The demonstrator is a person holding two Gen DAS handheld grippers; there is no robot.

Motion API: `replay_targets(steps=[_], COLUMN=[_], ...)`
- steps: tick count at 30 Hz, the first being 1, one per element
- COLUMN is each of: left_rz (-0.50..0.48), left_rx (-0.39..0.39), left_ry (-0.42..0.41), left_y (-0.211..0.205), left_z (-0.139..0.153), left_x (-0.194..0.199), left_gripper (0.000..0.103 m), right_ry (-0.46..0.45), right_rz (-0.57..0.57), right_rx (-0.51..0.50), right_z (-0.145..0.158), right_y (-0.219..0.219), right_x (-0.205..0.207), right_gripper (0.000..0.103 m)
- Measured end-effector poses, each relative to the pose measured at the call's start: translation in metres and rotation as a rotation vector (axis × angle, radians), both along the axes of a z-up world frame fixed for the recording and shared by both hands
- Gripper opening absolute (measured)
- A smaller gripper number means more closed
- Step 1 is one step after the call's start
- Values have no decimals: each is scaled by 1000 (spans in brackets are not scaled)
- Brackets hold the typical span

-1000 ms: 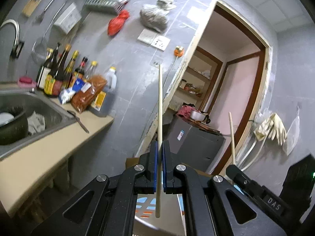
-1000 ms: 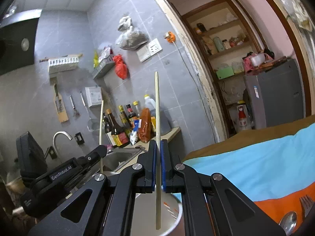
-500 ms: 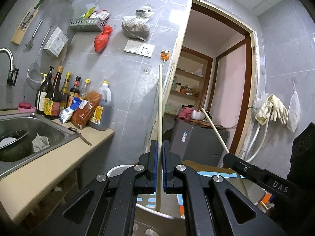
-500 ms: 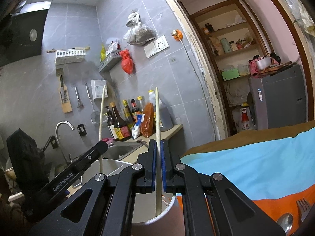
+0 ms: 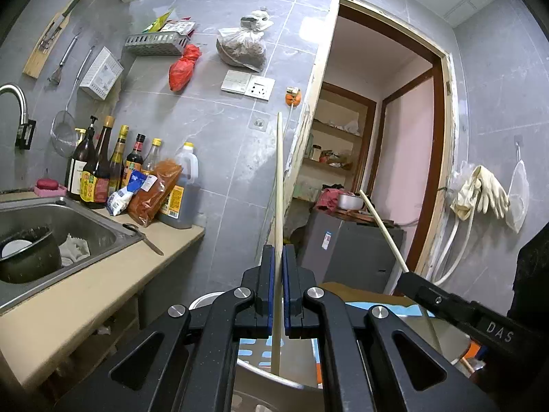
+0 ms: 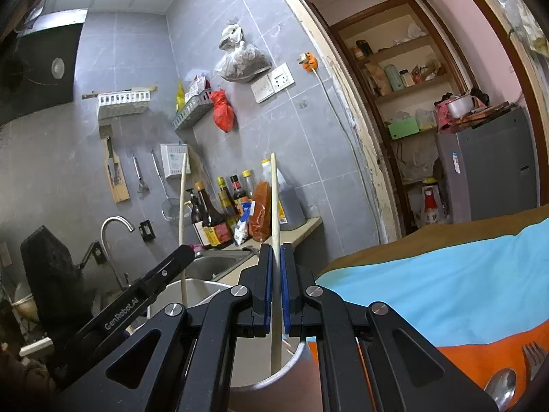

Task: Organize utensils
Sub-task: 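Carry chopstick in left tool to caddy while right tool carries one to cup, then open the left tool over the caddy while the right tool opens over the cup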

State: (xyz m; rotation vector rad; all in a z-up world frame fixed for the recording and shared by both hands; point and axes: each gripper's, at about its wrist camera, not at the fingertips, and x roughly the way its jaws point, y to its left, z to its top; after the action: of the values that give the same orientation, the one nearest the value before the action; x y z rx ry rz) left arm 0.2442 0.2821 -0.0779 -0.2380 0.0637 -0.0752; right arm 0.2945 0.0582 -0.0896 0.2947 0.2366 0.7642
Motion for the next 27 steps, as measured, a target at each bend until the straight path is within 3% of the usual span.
replay_targets(steps=[17,27], left_rz=[-20,-69], left_rx=[30,92], left_ry=[1,73], left_y=[-5,-6], left_z=[-4,-4], left_x=[-1,-3], left_gripper=[2,2], right_ry=[-11,-6], right_rz=[48,63], right_rx=[-87,-168], right_z=[3,8], right_y=[2,7], right_x=[-9,-11], right_gripper=[6,7])
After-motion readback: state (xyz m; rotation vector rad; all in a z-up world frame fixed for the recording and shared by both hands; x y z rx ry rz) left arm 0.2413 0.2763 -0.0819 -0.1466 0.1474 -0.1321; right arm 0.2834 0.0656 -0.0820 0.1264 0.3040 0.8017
